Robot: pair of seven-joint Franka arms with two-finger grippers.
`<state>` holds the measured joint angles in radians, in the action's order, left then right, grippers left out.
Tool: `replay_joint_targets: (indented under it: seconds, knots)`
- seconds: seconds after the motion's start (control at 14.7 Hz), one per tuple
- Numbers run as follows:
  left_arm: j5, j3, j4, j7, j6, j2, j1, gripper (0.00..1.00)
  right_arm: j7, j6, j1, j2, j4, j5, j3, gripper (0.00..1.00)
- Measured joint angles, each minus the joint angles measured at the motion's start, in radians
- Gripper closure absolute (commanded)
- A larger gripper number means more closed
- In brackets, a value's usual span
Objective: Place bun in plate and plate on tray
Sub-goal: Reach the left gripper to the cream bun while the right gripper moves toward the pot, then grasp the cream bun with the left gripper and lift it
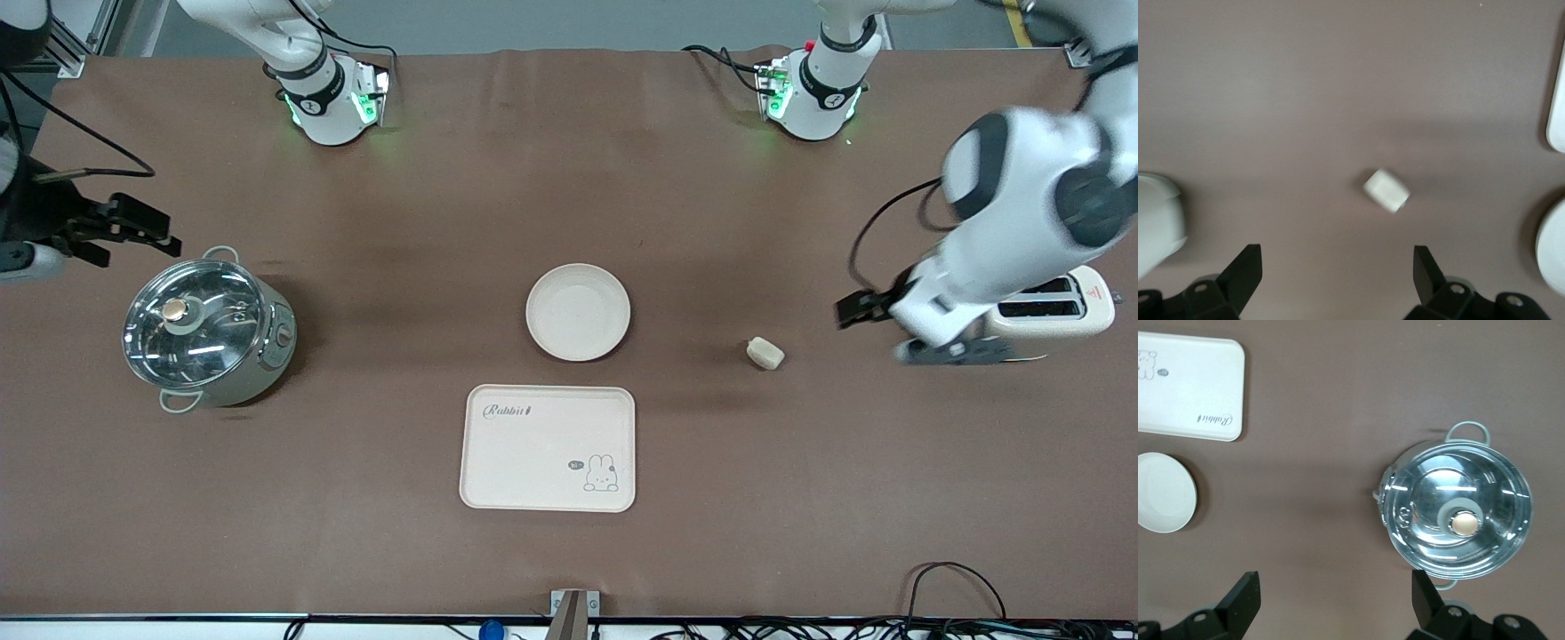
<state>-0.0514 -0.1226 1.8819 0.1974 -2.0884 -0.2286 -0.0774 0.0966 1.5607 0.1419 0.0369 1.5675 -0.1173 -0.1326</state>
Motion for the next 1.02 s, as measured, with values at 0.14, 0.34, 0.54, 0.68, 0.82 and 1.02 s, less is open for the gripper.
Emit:
replay_joint_targets:
  seconds: [0.14,0.34,0.54,0.68,0.82,1.02]
  knots:
    - [-0.010,-0.037,0.064,0.052,-0.177,-0.093,-0.004,0.00,-0.001,0.008,0.029,0.019,0.001,-0.009,0.001,0.00]
    - [-0.011,-0.058,0.127,0.084,-0.409,-0.207,-0.012,0.00,-0.001,0.040,0.056,0.071,0.003,-0.051,0.001,0.00]
    - [-0.011,-0.059,0.212,0.084,-0.545,-0.270,-0.018,0.16,0.001,0.087,0.067,0.146,0.004,-0.106,0.001,0.00]
    - [-0.011,-0.059,0.232,0.084,-0.551,-0.276,-0.019,0.51,0.001,0.130,0.090,0.194,0.004,-0.116,0.002,0.00]
    - [-0.011,-0.062,0.233,0.086,-0.551,-0.275,-0.019,0.80,0.000,0.160,0.129,0.234,0.004,-0.117,0.003,0.00]
    - [-0.011,-0.067,0.231,0.098,-0.551,-0.272,-0.020,0.98,-0.003,0.203,0.182,0.308,0.006,-0.119,0.003,0.00]
